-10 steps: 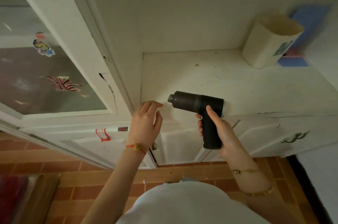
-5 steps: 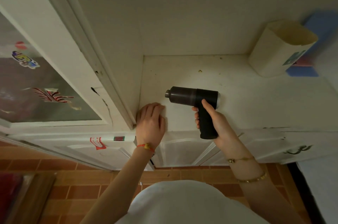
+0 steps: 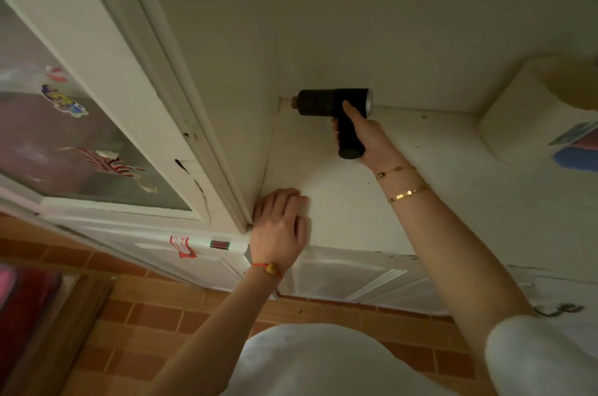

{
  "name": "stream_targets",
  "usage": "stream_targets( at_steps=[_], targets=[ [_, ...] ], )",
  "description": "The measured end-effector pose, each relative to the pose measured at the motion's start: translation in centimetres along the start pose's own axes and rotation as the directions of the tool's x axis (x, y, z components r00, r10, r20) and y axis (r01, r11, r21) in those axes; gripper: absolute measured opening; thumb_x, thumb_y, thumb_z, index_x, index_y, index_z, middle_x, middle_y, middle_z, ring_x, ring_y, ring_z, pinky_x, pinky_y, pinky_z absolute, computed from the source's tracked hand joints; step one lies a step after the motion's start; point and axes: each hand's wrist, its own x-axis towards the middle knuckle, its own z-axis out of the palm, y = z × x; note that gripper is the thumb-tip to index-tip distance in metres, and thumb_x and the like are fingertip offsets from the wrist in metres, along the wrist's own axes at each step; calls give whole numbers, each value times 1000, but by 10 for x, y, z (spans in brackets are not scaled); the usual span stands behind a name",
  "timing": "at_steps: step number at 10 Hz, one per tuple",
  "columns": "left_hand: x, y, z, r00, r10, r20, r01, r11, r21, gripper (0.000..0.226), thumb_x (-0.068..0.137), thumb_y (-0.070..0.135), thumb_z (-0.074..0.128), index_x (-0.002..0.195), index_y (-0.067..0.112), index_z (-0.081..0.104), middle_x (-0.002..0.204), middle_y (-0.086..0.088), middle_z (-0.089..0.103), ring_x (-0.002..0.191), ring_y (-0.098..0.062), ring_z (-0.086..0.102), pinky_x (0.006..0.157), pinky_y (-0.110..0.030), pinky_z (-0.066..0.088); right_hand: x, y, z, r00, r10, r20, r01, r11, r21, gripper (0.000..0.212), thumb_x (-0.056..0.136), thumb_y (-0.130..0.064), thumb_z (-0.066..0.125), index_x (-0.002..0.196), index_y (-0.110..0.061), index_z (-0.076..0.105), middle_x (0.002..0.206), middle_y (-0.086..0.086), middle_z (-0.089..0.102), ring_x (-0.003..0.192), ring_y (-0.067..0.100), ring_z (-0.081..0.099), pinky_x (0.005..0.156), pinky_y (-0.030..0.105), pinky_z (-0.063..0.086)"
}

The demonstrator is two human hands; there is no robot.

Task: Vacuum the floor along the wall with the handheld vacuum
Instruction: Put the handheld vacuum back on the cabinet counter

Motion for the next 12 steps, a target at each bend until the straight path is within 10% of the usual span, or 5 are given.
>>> stream_targets(
  at_steps=[4,6,8,10,12],
  targets=[
    [3,0,-2,1000,20,15,-20,1000,2,30,80,18,49,103,14,68,112,-4,65,104,-27,57,97,-41,41,66,3,21,996,75,-39,-81,985,-155,48,87,-43,66,110,-1,63,82,10,67,65,18,63,56,26,52],
    [3,0,-1,1000,27,2,-27,1000,-2,29,80,16,51,103,14,69,111,-4,66,104,-27,59,101,-40,38,87,7,27,995,20,-94,-52,933,-357,98,64,-68,70,134,-2,51,130,14,60,110,30,61,94,38,52],
    [2,-2,1,1000,30,-7,-30,1000,8,28,80,15,52,103,14,69,112,-4,66,104,-26,58,104,-41,37,73,3,22,952,-286,-107,45,478,-877,60,94,-62,40,56,-15,43,58,0,46,52,15,44,46,26,31],
    [3,-3,-1,999,33,15,-33,999,2,28,80,15,53,104,13,68,112,-4,66,104,-26,58,106,-41,35,66,5,23,883,-468,25,43,28,-999,63,96,-61,33,52,-16,35,52,-1,37,46,13,33,45,25,20],
    [2,-2,-1,999,47,-8,-47,999,-22,27,81,15,51,102,12,68,111,-4,66,102,-27,59,104,-44,41,53,2,9,841,-540,-7,28,57,-998,61,96,-59,38,62,-9,46,62,1,49,58,19,48,49,26,26]
  ],
)
